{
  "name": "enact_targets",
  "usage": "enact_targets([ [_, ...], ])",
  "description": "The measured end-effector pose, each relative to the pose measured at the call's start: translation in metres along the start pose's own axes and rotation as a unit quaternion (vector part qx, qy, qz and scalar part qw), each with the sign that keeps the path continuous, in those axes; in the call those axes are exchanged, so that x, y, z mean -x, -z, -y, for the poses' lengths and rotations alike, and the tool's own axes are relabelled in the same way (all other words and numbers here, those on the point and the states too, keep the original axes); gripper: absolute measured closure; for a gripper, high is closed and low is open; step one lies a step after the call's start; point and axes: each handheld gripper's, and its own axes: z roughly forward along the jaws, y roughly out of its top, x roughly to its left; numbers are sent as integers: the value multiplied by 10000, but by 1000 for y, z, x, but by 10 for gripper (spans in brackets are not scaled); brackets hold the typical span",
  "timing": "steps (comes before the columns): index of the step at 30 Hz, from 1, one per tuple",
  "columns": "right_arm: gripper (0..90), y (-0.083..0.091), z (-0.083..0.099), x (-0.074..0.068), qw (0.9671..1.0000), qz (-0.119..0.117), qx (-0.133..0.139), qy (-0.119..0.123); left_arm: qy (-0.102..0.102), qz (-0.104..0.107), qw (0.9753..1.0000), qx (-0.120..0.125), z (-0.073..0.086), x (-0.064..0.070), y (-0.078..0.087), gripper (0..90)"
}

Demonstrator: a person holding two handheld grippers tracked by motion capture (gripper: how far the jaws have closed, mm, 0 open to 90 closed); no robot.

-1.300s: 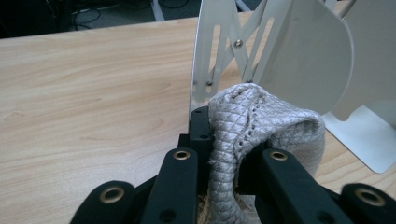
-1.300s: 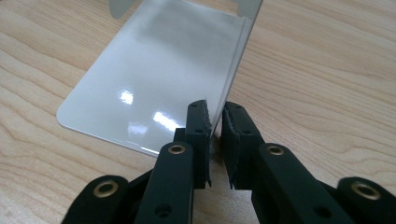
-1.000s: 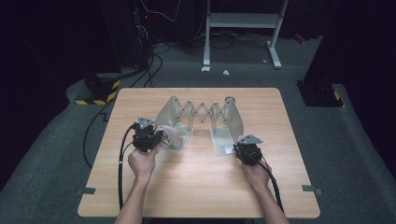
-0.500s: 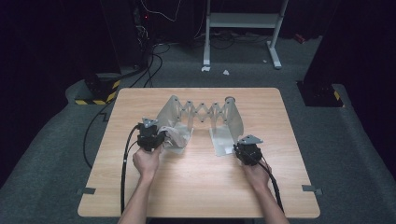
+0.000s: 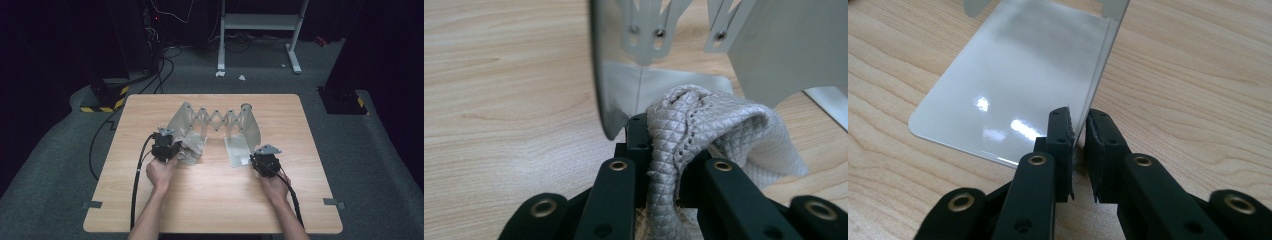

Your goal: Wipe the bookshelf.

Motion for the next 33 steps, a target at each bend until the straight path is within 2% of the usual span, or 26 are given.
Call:
enact_targets([
  [7,815,0,0,0,10000,-6,-4,-8,59,5,10000,-62,13,-2,-7,811],
  [15,815,0,0,0,10000,-4,-4,-4,-44,-108,9996,-266,32,-3,-11,811],
  [20,815,0,0,0,10000,11,2,11,-114,-175,9994,-266,39,-2,-11,811],
  [26,814,0,0,0,10000,14,4,15,-265,-75,9994,-231,44,9,-7,812],
  [28,814,0,0,0,10000,27,5,32,-173,86,9996,-208,44,12,-8,812],
  [33,814,0,0,0,10000,21,4,27,-431,-8,9989,-194,37,24,-13,812],
])
